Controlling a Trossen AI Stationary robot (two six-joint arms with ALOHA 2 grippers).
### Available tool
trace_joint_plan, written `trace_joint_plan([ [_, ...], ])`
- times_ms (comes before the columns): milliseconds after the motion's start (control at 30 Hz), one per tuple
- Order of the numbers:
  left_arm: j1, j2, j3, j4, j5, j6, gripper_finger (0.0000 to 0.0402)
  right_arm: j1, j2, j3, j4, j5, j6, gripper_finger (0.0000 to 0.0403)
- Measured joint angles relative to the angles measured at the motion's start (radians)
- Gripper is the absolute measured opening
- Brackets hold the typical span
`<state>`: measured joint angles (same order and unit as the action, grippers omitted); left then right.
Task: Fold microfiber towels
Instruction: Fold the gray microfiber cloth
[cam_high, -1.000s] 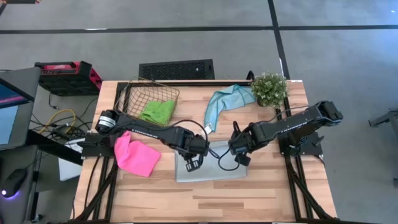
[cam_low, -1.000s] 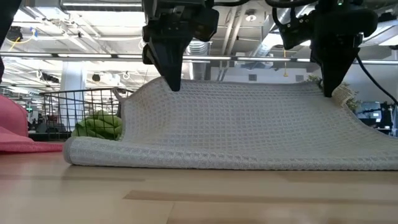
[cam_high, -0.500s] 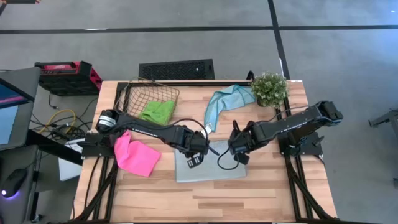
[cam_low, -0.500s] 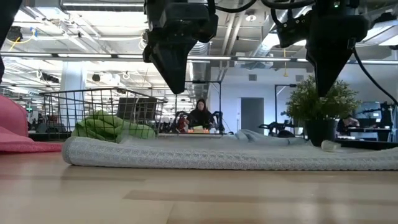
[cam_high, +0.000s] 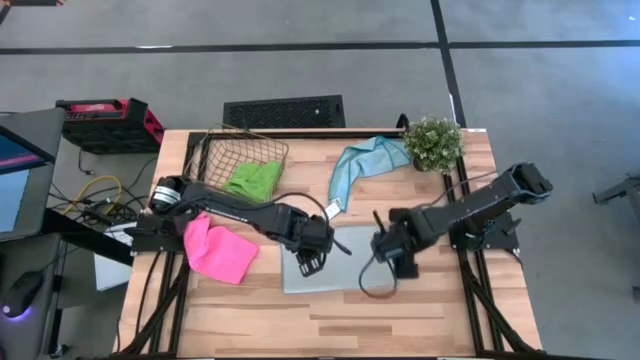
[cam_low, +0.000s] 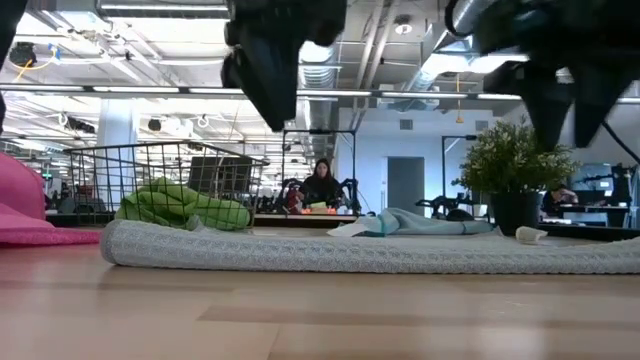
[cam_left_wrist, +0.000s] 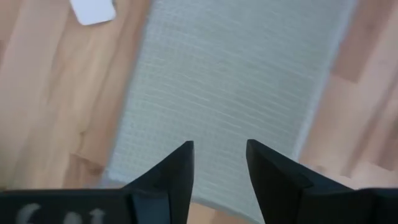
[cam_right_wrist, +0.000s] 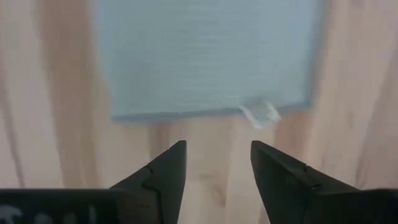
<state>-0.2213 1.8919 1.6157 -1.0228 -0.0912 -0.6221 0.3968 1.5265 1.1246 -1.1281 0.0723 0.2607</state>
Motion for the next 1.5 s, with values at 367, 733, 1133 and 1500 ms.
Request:
trace_joint_plan([
  [367, -0.097, -0.033, 0.000, -0.018, -0.052, -0.104, 0.0140, 0.139, 0.000, -0.163, 0.385, -0.075, -0.055, 0.0189],
  [733, -0.126, -0.037, 0.000, -0.007, -0.048, -0.110, 0.0140, 0.193, 0.000, -0.314, 0.567, -0.029, 0.051, 0.0177],
  [1133, -0.127, -0.037, 0.000, -0.007, -0.046, -0.124, 0.0140, 0.190, -0.001, -0.394, 0.669, -0.023, 0.053, 0.0176],
  [1500, -0.127, -0.037, 0.000, -0.009, -0.021, -0.124, 0.0140, 0.190, -0.002, -0.446, 0.699, 0.002, 0.054, 0.0169],
])
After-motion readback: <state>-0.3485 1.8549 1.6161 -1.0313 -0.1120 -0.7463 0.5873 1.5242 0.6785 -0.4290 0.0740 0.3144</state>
